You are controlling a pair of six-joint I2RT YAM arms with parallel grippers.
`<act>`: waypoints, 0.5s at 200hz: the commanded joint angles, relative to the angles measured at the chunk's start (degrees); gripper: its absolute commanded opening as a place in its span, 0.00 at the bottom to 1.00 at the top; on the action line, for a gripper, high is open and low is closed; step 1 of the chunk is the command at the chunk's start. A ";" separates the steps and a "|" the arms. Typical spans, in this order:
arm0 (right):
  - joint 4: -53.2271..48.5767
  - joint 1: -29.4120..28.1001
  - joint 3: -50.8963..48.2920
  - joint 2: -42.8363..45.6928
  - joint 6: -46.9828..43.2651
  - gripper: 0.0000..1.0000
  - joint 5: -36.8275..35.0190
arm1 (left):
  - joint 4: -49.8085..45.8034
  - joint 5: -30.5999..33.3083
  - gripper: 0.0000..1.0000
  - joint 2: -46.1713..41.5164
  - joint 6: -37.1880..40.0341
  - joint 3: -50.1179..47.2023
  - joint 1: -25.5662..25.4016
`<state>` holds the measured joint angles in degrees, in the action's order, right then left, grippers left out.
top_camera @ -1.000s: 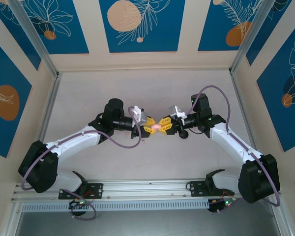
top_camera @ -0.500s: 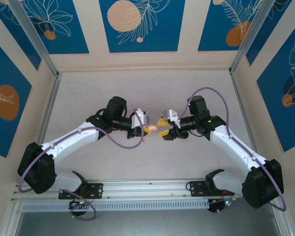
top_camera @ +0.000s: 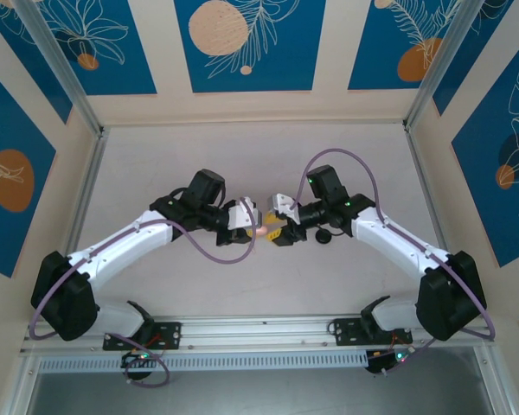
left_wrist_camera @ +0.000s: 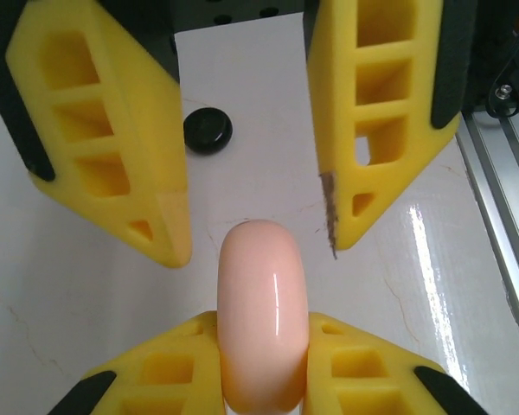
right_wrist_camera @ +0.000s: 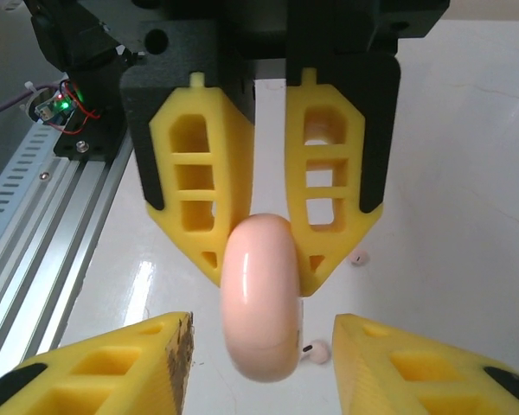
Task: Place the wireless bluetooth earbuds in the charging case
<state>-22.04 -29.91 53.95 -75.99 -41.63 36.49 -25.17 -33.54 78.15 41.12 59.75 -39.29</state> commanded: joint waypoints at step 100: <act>-0.02 -0.15 1.66 -1.31 -1.70 0.34 3.50 | 2.14 -2.93 0.21 -1.50 -1.73 1.55 -0.70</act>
<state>-21.47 -30.00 54.28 -76.79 -42.09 37.93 -24.34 -34.02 78.13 40.18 59.77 -39.31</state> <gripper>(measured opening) 0.325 0.211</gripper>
